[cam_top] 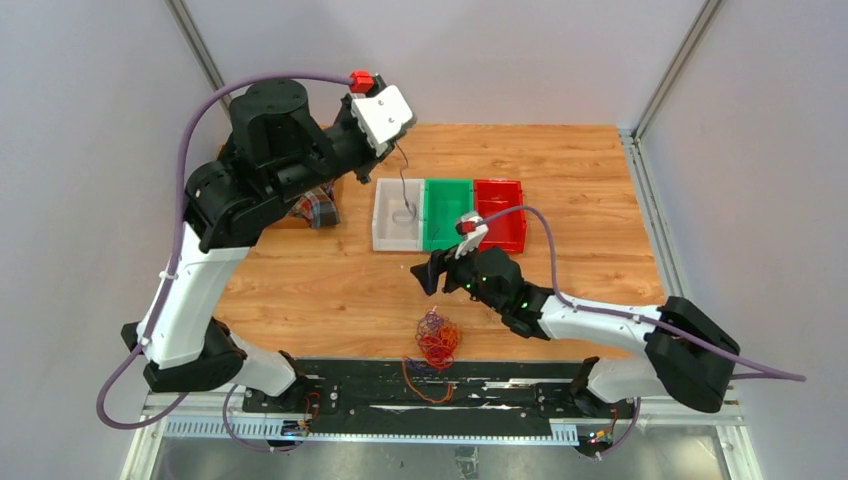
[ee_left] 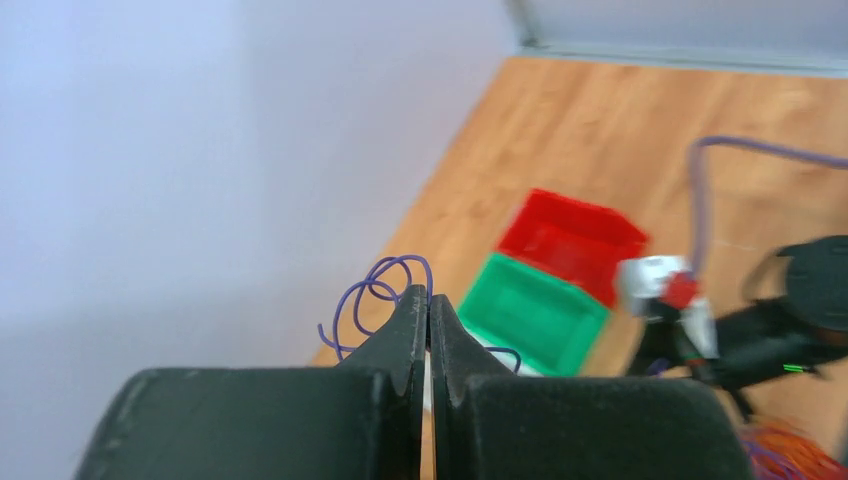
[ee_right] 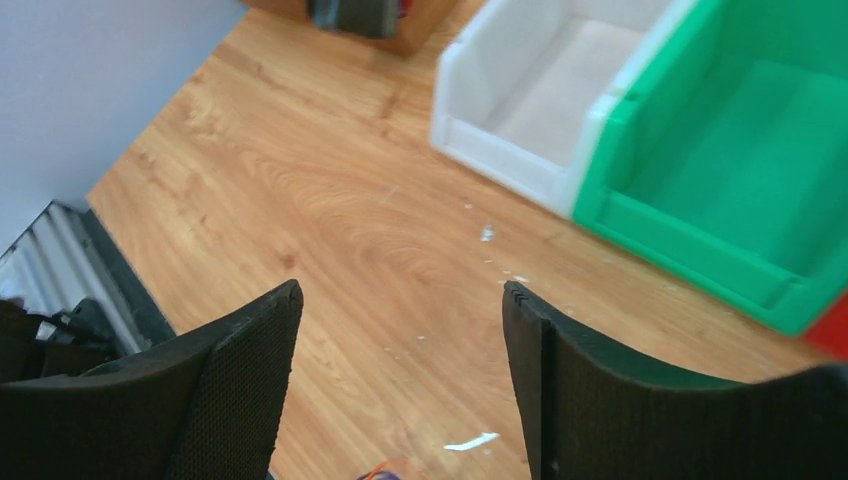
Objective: Untangle the cables
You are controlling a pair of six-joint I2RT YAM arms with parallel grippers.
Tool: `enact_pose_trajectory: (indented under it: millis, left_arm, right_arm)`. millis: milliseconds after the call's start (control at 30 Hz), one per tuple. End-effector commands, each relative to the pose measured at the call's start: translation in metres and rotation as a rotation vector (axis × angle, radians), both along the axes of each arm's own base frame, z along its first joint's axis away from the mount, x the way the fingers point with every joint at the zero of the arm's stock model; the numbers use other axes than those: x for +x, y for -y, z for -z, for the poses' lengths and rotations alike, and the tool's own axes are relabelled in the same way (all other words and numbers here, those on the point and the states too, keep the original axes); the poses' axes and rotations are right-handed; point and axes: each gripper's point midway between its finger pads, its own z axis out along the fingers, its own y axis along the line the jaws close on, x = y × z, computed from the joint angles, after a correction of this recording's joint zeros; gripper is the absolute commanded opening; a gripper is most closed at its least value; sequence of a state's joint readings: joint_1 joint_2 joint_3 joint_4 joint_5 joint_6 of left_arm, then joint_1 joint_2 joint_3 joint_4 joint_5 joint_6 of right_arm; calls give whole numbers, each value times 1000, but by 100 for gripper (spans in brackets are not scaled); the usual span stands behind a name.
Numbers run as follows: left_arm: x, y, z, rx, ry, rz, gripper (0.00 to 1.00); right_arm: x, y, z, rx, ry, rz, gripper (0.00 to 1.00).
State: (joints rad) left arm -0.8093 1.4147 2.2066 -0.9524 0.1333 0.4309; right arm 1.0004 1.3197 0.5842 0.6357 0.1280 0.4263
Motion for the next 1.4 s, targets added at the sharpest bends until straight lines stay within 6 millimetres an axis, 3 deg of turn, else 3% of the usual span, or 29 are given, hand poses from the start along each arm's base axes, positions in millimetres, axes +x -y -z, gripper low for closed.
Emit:
enact_pose_trajectory:
  millis: [0,133,233,300,367,467,600,767,933,1000,1033,1100,1267,1367]
  left_arm:
    - [57,-38,-33,71,249,-334,0]
    - [75,-53,-56,56,352,-437,0]
    - [80,-57,-82,25,416,-466,0]
    - [81,-56,-89,24,426,-462,0]
    - [82,-52,-81,48,408,-441,0]
    - [82,-47,-53,103,353,-413,1]
    - [77,-45,-21,151,310,-376,0]
    - [71,-44,-14,151,280,-350,0]
    - [67,-44,-6,173,252,-326,0]
    - [65,-45,-4,174,250,-322,0]
    - [64,-46,-4,173,249,-320,1]
    - [63,-47,-6,169,253,-322,0]
    - [62,-49,-13,153,263,-331,0]
    - [63,-49,-15,140,264,-337,0]
  right_arm:
    - [21,42,-16,-17,6,106,75]
    - [10,54,-27,-48,17,68,78]
    - [-3,50,-33,-27,18,-3,78]
    - [-19,40,-31,-38,18,-92,78]
    - [-38,29,-18,-106,-11,-177,79]
    - [-65,17,17,-249,-101,-273,79]
    - [-92,22,59,-517,-237,-342,83]
    - [-120,23,97,-684,-352,-472,84]
    - [-119,17,124,-810,-422,-505,69]
    - [-109,14,125,-836,-418,-480,47]
    - [-102,12,122,-832,-411,-458,30]
    - [-85,7,110,-801,-375,-402,5]
    - [-38,-7,49,-591,-256,-264,1]
    - [-27,-12,25,-482,-215,-228,1]
